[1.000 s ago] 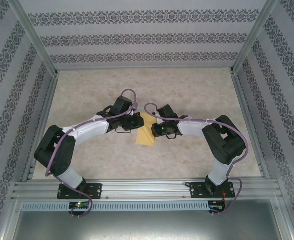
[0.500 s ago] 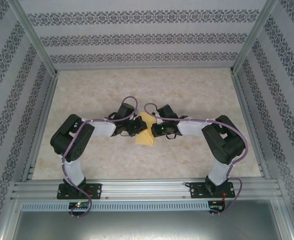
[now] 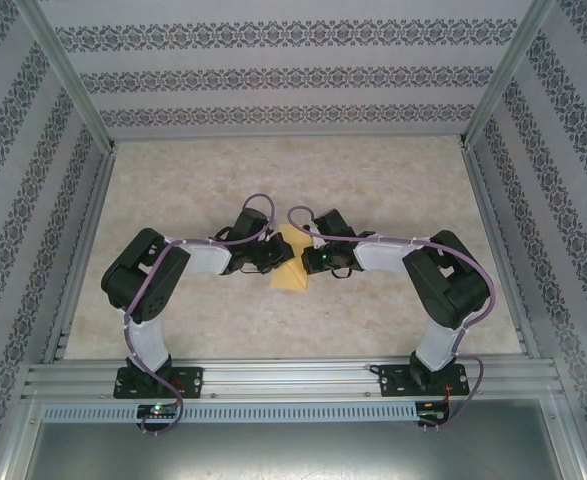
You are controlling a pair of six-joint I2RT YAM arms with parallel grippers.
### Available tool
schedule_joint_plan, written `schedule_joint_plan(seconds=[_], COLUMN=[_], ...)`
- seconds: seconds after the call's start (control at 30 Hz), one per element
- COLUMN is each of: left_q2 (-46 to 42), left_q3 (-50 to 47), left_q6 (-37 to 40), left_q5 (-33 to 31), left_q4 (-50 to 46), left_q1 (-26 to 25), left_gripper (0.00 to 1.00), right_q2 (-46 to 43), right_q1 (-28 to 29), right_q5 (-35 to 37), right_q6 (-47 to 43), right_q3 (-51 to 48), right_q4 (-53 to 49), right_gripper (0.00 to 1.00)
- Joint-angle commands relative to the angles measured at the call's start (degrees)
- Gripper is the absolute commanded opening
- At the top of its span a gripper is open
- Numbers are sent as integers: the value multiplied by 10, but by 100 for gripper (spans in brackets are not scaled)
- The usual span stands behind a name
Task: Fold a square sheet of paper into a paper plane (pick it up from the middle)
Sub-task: Fold the triangle a second time at the center of the table.
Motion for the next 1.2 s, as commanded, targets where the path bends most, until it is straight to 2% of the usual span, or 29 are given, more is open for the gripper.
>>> schedule_joint_plan(seconds=[0.0,0.17,0.43,0.6,0.87,1.17], left_q2=[11,-4,-51,-27,16,25], left_q3=[-14,-23,-41,-41,-46,-61], left_q6=[-8,-5,10,-3,-10,-11], left_q5=[7,16,0,21,17,10], left_q4=[43,64,26,60,59,46], left_q1=[4,4,4,3,3,3], left_gripper=[0,0,0,0,0,0], right_q2=[21,22,22,23,24,19], right_q1=[5,5,6,5,6,5], right_q5=[12,12,14,14,12,5], right_q6=[-3,-2,-2,-3,-2,0], right_q3=[-4,-4,-4,-3,-3,0], right_q4=[-20,-20,-20,-21,-22,-23], right_gripper=[0,0,0,0,0,0])
